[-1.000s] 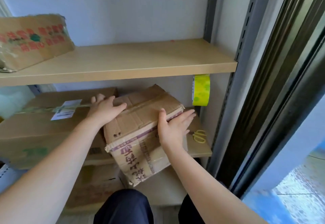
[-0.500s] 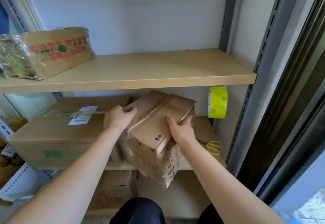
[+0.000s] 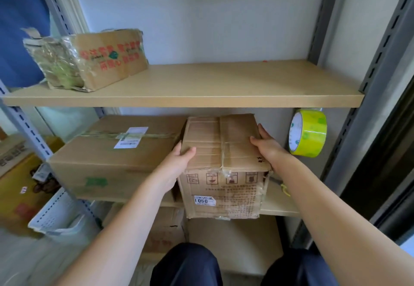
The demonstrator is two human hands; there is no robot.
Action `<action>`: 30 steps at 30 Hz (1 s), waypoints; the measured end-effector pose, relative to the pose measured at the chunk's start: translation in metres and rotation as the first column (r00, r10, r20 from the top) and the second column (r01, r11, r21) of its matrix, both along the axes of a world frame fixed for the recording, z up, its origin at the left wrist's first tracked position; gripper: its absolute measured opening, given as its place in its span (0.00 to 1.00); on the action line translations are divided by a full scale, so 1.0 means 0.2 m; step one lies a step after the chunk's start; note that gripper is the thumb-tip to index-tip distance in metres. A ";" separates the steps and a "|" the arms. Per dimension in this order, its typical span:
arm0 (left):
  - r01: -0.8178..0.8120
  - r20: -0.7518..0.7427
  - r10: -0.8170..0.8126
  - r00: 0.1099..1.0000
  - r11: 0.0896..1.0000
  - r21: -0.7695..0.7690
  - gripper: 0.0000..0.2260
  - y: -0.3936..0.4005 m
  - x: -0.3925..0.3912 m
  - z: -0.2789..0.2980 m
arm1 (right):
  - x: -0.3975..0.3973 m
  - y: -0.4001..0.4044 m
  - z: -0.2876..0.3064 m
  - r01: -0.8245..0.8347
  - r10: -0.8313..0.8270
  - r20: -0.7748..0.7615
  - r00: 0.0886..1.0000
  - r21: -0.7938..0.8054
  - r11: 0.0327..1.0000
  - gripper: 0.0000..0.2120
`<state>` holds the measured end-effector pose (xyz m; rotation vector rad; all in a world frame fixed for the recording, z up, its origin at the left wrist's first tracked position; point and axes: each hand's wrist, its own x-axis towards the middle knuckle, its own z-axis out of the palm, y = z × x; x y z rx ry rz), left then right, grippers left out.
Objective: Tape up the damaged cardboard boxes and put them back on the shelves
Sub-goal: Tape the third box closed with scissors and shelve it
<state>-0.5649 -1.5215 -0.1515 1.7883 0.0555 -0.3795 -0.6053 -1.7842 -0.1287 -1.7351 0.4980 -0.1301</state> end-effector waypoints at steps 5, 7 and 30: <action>0.001 -0.055 -0.008 0.998 0.993 -0.121 0.38 -0.01 -0.01 -0.01 | 0.04 0.00 -0.02 -0.037 0.038 0.011 0.999 -0.031 0.999 0.29; -0.024 -0.020 0.022 1.000 0.992 -0.125 0.36 -0.05 0.00 0.02 | 0.03 -0.01 -0.03 0.007 -0.013 0.097 0.995 0.060 0.998 0.27; 0.157 0.287 -0.200 0.937 0.974 0.165 0.27 -0.05 -0.18 -0.16 | -0.40 -0.16 -0.32 -0.198 0.263 0.122 0.957 -0.386 0.901 0.11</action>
